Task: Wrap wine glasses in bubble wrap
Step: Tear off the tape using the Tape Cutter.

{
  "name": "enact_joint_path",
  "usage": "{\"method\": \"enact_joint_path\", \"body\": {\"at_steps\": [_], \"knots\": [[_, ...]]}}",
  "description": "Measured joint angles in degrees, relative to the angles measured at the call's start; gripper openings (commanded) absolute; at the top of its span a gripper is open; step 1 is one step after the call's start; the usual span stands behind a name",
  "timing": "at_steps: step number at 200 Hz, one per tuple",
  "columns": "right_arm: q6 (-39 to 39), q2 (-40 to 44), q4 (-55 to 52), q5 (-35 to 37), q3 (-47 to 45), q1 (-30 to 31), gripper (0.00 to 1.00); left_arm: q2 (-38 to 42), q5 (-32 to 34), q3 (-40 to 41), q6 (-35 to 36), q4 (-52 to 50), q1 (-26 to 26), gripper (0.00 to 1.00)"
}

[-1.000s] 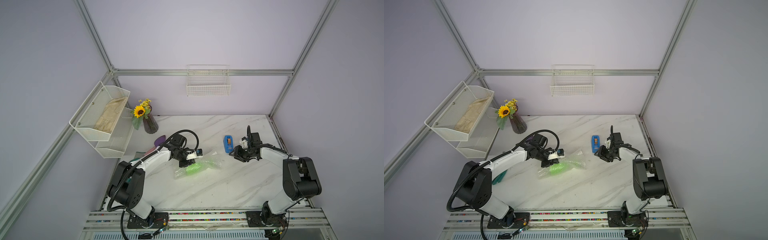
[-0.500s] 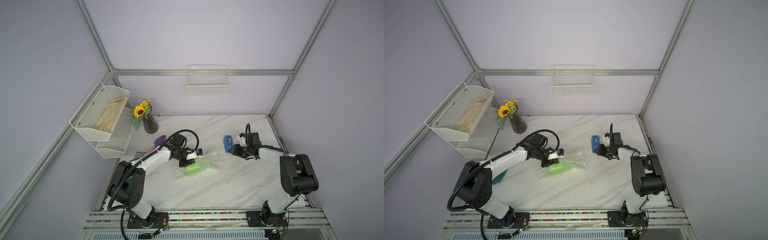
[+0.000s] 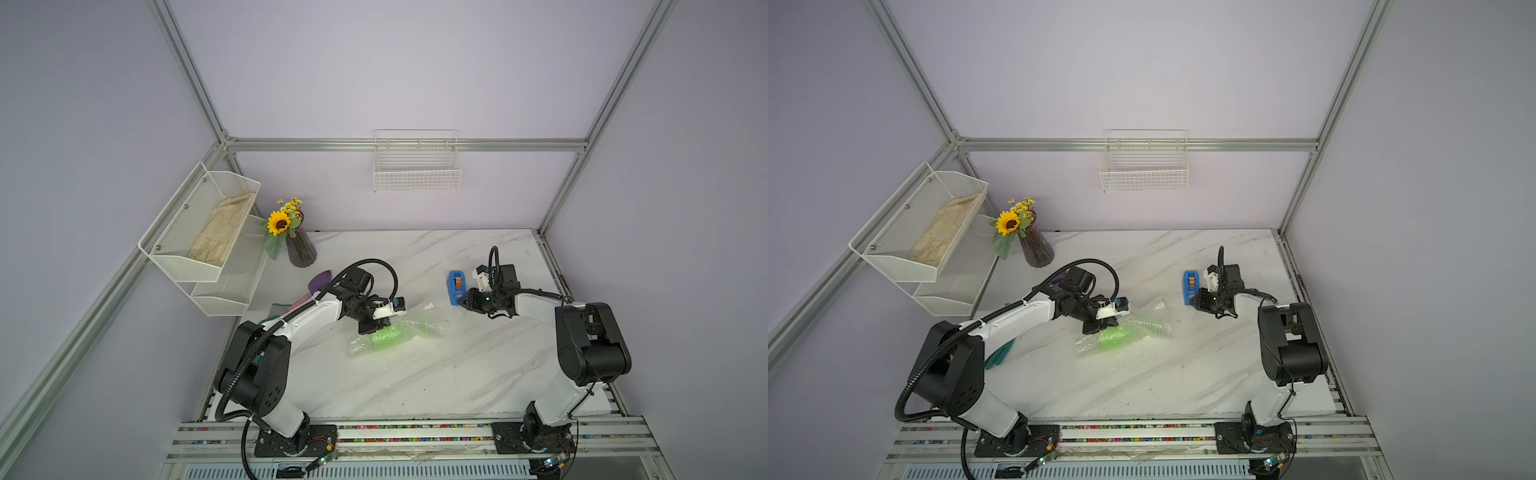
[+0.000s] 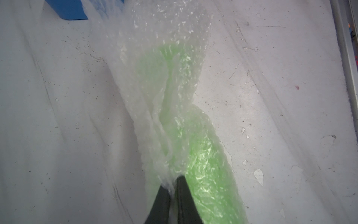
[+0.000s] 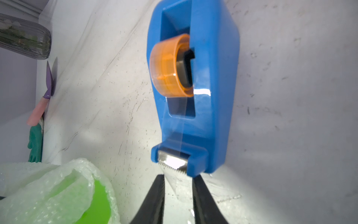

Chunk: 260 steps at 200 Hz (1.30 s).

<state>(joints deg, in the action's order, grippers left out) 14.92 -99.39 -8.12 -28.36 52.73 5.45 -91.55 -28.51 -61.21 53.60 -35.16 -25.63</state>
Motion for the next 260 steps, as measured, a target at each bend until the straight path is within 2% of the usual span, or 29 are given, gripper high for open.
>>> {"method": "enact_joint_path", "body": {"at_steps": [20, 41, 72, 124, 216, 260], "knots": [[-0.6, -0.1, 0.0, 0.0, 0.3, 0.0, 0.20, 0.0, 0.0, 0.0, 0.0, 0.0, 0.0, 0.10], [-0.9, -0.1, -0.1, -0.3, 0.5, 0.0, 0.27, 0.0, 0.0, 0.0, 0.0, -0.1, 0.0, 0.10], [-1.2, -0.5, -0.2, -0.9, 0.5, 0.0, 0.24, 0.0, 0.0, 0.0, 0.0, -0.1, 0.0, 0.11], [-1.6, -1.1, -0.5, -1.0, 0.7, 0.0, 0.00, 0.0, -0.1, 0.0, 0.0, -0.2, 0.0, 0.11], [0.7, -3.3, -10.0, 3.4, 6.6, 0.0, 0.00, -0.1, -0.2, -0.1, 0.0, -0.3, 0.0, 0.11], [2.5, -4.4, -17.6, 9.9, 11.6, 1.8, 0.00, -0.2, -0.3, -0.1, 0.0, -0.3, 0.0, 0.11]]}}
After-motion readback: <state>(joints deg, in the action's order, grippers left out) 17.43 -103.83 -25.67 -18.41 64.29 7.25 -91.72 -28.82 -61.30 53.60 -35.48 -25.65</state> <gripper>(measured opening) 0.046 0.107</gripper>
